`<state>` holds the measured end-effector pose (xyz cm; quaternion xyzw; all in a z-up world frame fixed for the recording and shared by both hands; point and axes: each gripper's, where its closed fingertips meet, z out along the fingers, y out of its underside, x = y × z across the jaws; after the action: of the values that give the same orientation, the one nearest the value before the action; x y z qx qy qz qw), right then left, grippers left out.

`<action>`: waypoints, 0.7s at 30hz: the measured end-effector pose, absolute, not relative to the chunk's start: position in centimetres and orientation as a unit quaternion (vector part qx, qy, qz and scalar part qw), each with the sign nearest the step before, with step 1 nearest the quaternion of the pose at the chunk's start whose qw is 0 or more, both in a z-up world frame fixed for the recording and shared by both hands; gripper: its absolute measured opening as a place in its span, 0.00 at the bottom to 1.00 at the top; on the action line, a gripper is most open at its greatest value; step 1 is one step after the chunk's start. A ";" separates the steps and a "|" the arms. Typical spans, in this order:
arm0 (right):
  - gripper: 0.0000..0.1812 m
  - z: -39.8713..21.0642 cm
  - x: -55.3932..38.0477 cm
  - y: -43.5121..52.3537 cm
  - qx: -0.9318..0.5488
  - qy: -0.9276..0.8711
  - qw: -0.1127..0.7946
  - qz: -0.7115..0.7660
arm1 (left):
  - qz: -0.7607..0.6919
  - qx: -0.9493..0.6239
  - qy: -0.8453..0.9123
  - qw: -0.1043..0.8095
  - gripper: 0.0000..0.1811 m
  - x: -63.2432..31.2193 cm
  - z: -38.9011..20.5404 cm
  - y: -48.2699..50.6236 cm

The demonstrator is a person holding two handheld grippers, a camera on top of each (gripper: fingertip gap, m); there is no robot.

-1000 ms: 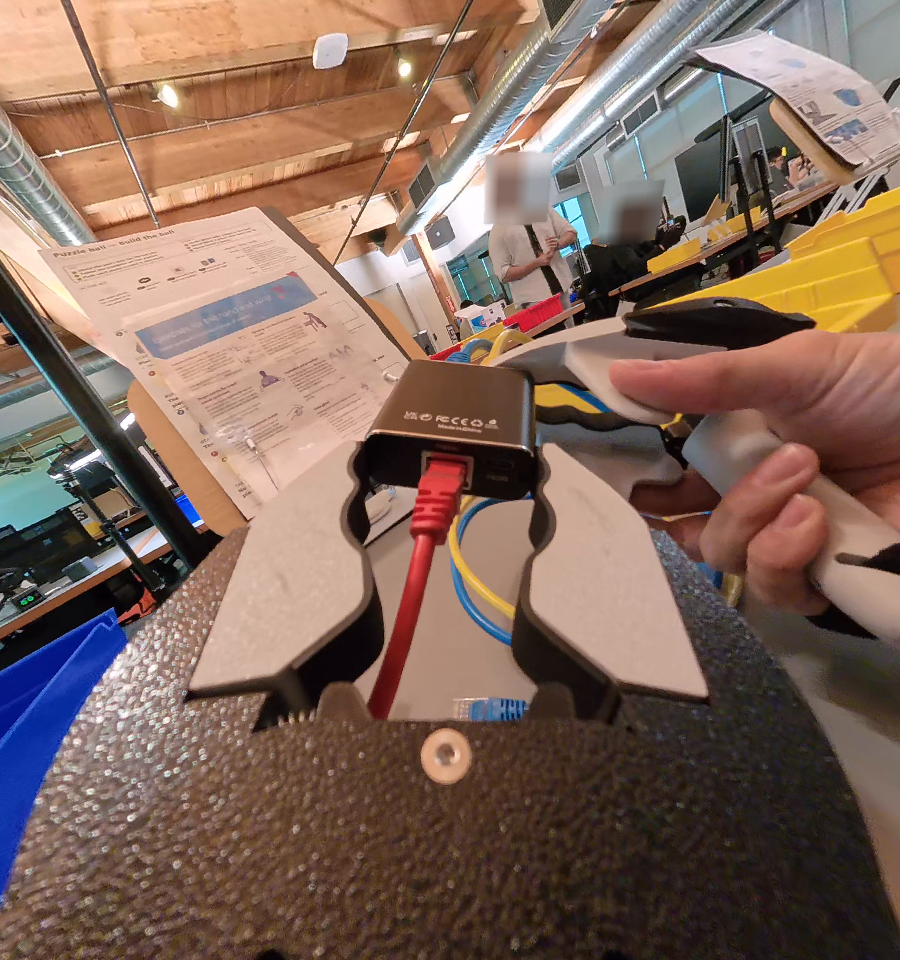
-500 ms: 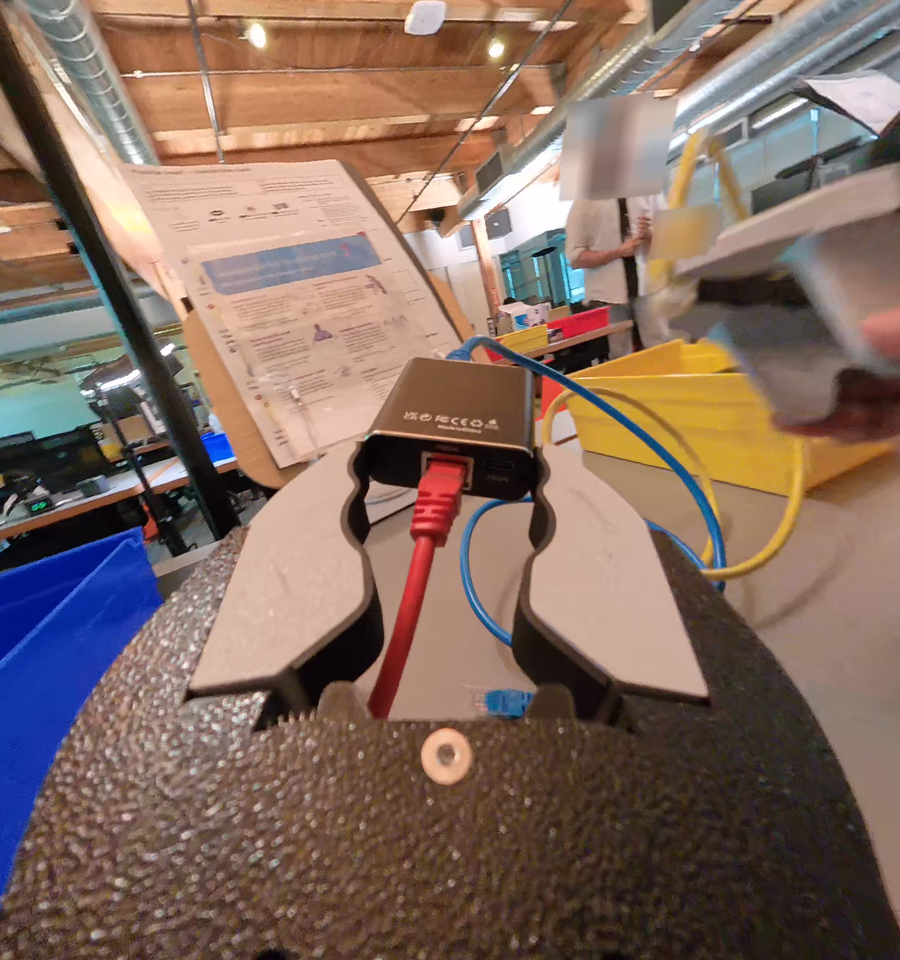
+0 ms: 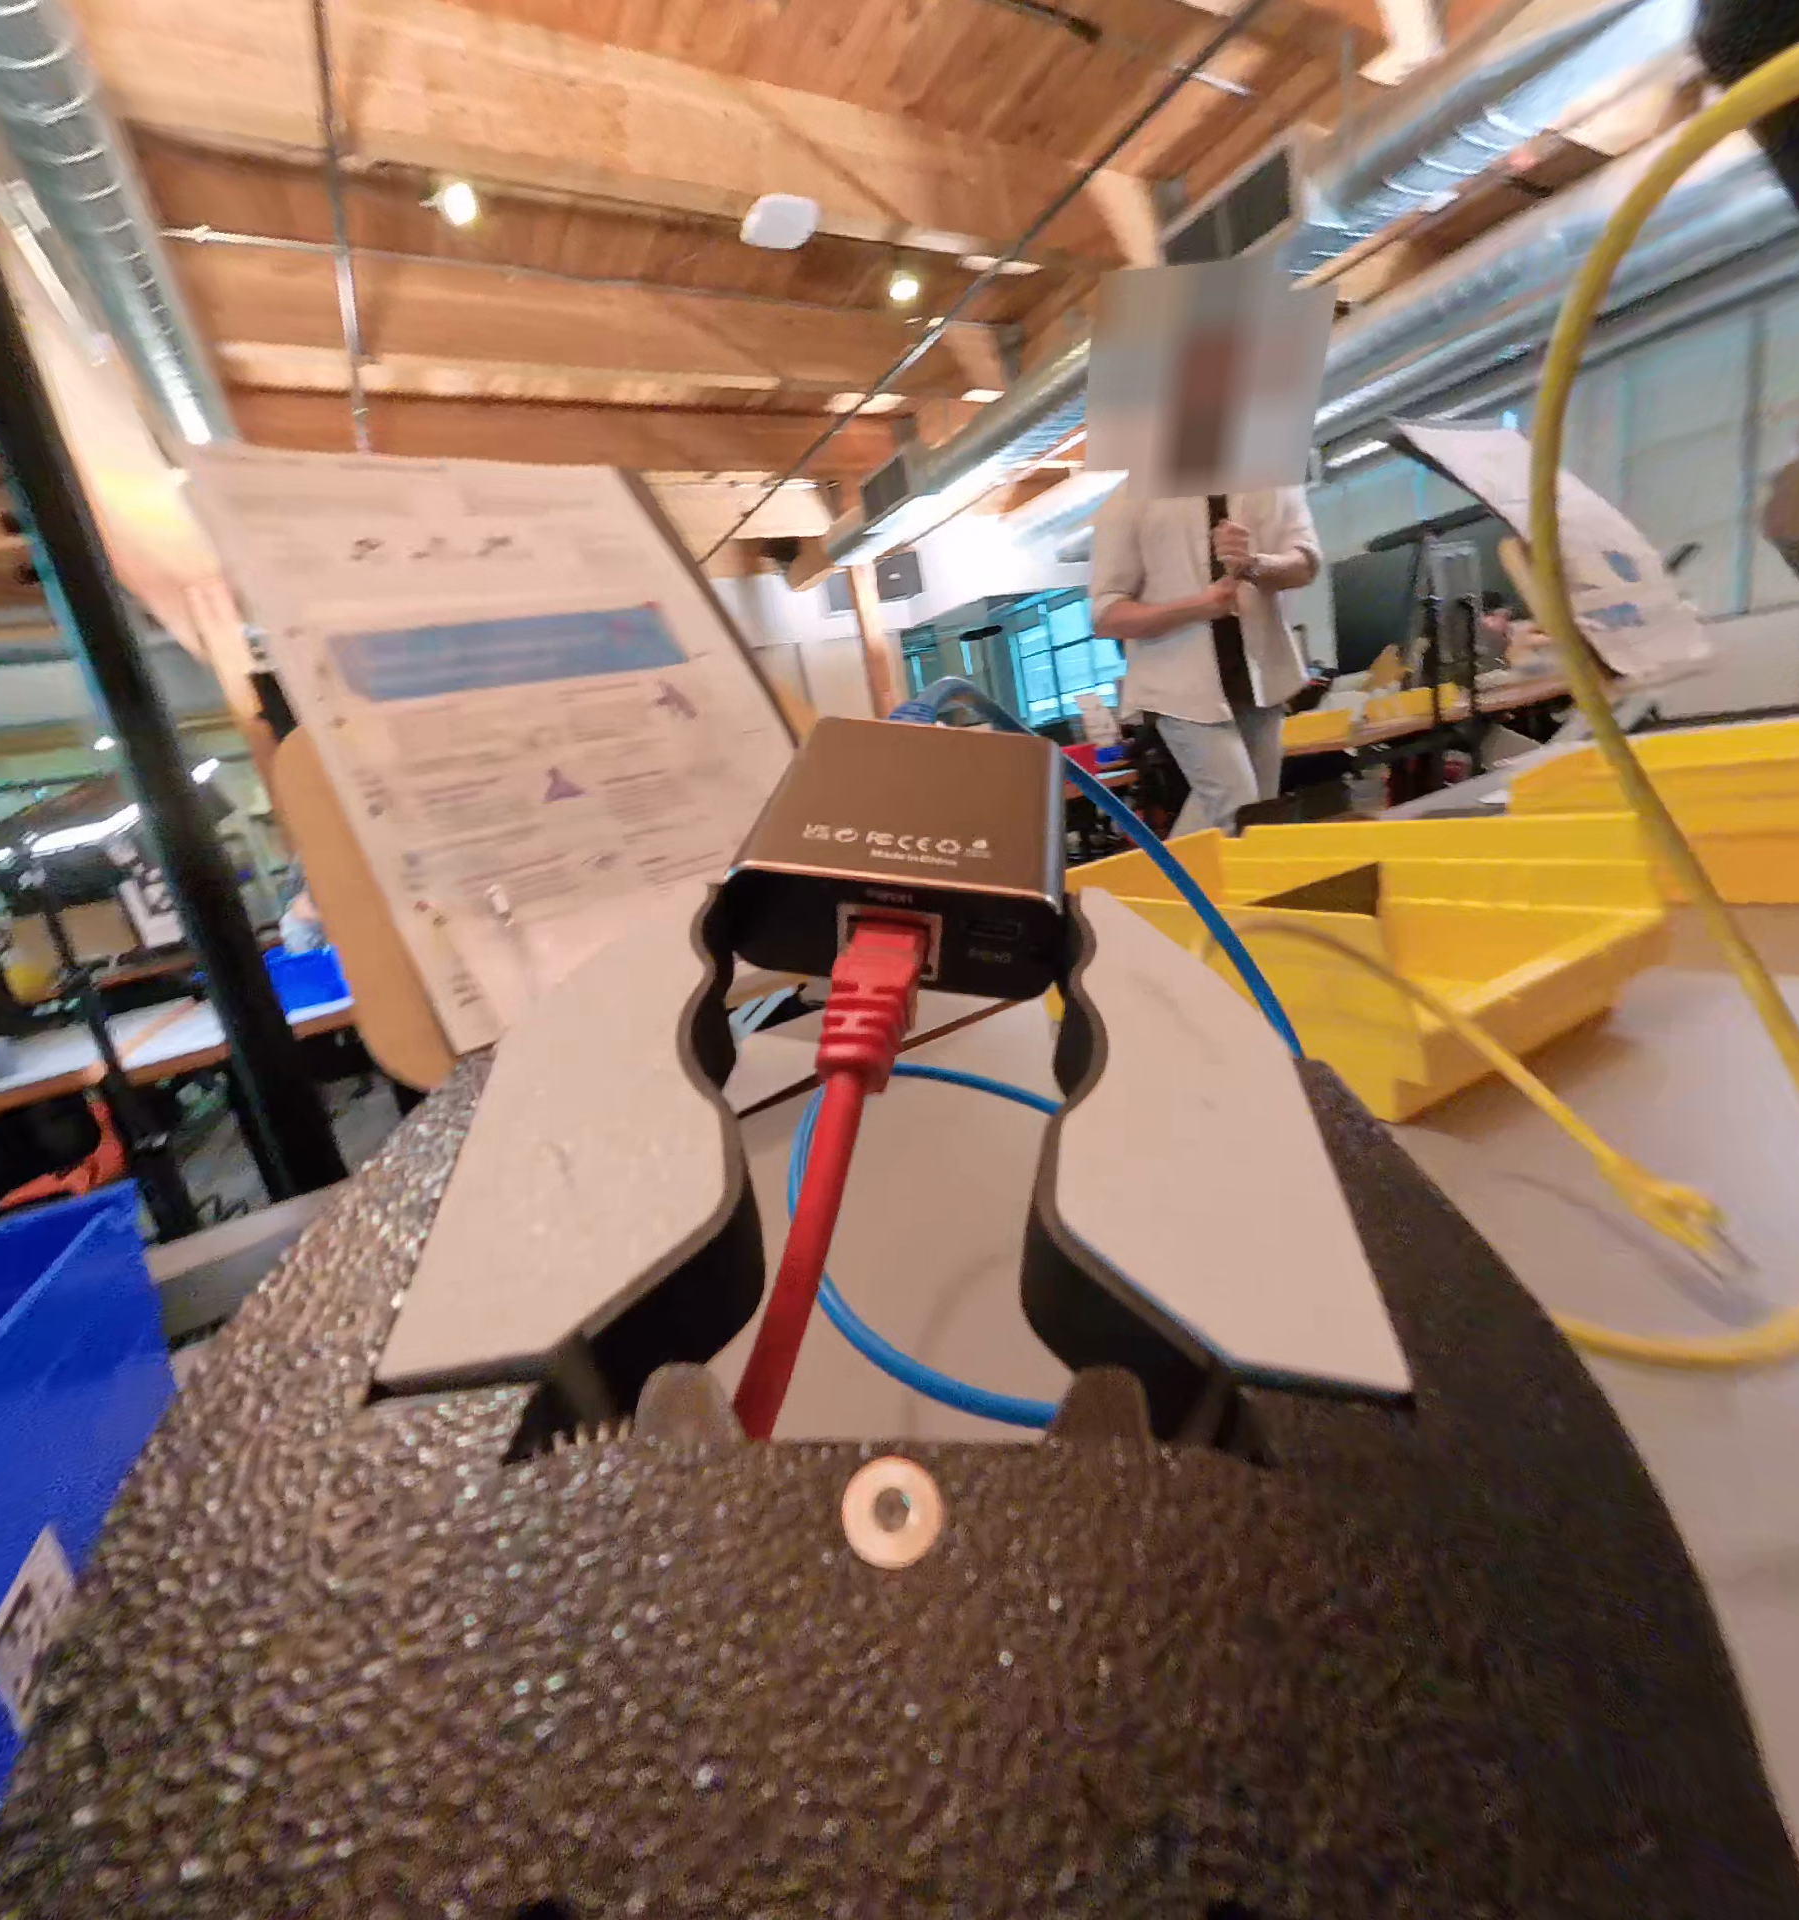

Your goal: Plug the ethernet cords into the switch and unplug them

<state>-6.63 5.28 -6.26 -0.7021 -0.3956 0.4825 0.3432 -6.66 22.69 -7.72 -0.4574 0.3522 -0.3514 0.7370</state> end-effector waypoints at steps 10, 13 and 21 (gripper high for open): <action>0.04 -0.8 -6.2 7.2 -0.668 -0.481 0.351 0.445 | -0.419 -0.466 0.385 0.678 0.32 -4.1 -9.4 20.8; 0.04 -0.9 -5.1 7.0 -0.654 -0.534 0.326 0.426 | -0.461 -0.522 0.322 0.641 0.33 -4.8 -10.5 22.9; 0.04 -5.8 -0.6 4.5 -0.686 -0.672 0.104 0.260 | -0.442 -0.596 0.261 0.618 0.33 -6.5 -13.1 26.7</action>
<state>-0.62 4.51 -5.76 -0.6856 -0.6719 0.2601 0.1038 -6.52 26.73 -13.07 -0.5956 0.2610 -0.4421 0.6178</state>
